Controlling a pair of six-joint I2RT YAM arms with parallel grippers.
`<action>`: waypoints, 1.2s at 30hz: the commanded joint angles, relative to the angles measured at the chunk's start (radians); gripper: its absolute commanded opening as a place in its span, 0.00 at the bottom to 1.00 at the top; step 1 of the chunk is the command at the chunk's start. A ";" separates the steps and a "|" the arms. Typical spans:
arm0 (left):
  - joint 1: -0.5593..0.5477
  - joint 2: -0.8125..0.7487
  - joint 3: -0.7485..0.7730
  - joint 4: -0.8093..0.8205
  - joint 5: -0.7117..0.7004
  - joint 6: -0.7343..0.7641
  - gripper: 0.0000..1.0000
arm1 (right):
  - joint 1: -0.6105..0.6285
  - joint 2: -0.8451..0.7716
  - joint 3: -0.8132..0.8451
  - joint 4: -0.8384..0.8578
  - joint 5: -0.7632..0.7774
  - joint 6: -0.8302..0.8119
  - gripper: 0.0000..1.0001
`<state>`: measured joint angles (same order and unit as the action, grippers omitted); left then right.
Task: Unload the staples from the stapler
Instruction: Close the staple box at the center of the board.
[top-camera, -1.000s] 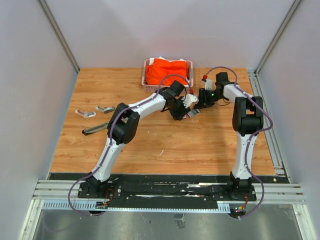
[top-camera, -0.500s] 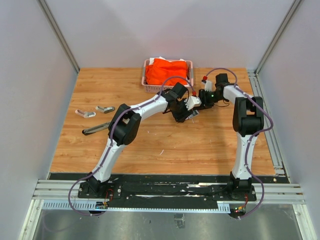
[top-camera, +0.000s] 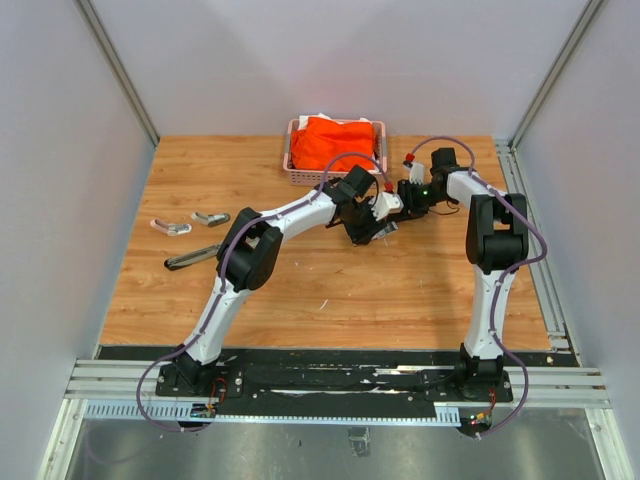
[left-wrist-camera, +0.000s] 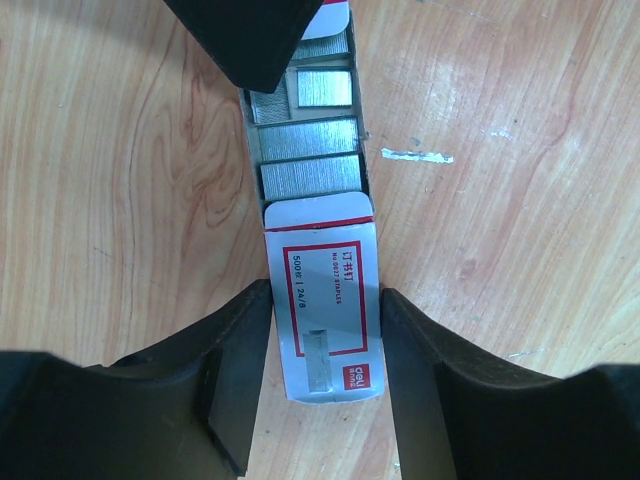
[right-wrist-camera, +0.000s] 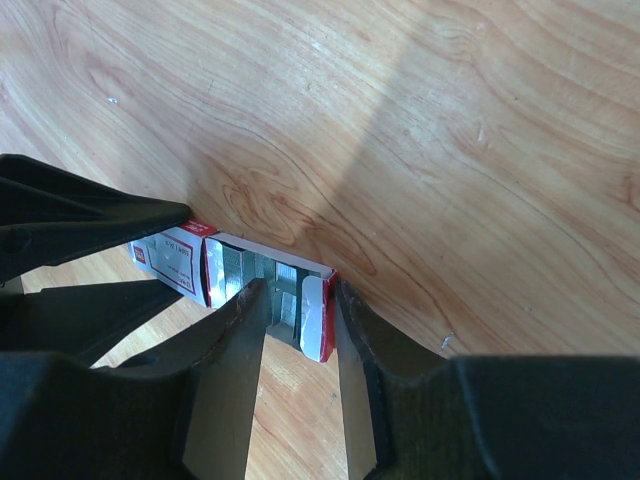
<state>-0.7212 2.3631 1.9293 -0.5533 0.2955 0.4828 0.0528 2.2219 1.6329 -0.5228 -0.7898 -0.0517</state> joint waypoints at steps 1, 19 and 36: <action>-0.023 0.030 -0.038 -0.073 0.007 0.056 0.53 | 0.018 -0.001 -0.022 -0.051 0.031 -0.019 0.35; -0.038 0.013 -0.061 -0.113 -0.006 0.097 0.53 | -0.013 -0.033 -0.061 -0.078 0.031 -0.030 0.36; -0.043 0.015 -0.071 -0.113 0.012 0.088 0.54 | -0.019 -0.080 -0.126 -0.084 0.063 -0.033 0.36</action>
<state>-0.7425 2.3489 1.9083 -0.5701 0.3145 0.5575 0.0425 2.1681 1.5444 -0.5674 -0.8021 -0.0715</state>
